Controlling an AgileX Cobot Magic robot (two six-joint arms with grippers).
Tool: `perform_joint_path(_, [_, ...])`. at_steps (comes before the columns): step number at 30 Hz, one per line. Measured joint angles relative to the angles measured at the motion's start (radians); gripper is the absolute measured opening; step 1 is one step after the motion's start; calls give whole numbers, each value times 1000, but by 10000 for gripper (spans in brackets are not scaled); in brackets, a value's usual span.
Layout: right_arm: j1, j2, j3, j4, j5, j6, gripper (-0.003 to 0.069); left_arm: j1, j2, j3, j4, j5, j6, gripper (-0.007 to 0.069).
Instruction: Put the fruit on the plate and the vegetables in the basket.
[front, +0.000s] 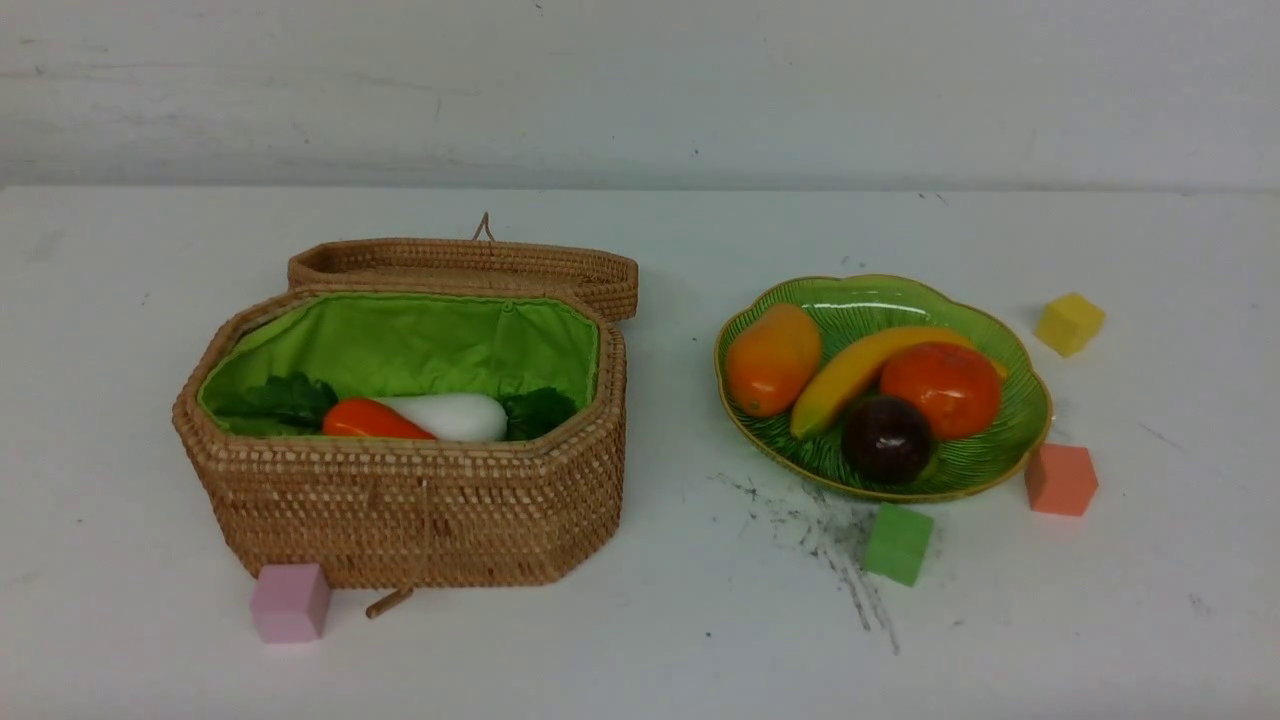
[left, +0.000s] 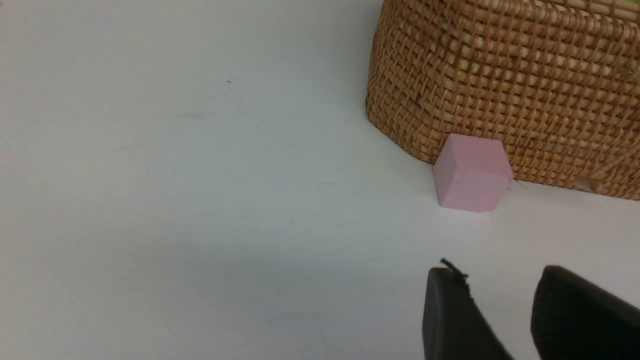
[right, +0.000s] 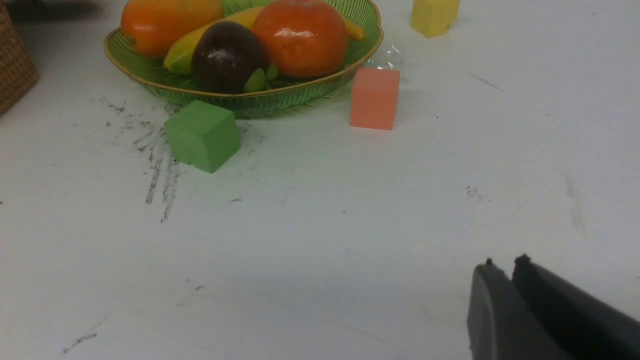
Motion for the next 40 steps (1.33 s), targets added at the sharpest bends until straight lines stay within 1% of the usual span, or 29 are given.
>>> perform_joint_path(40, [0,0,0,0,0,0,125,0,0,0,0,0,0,239])
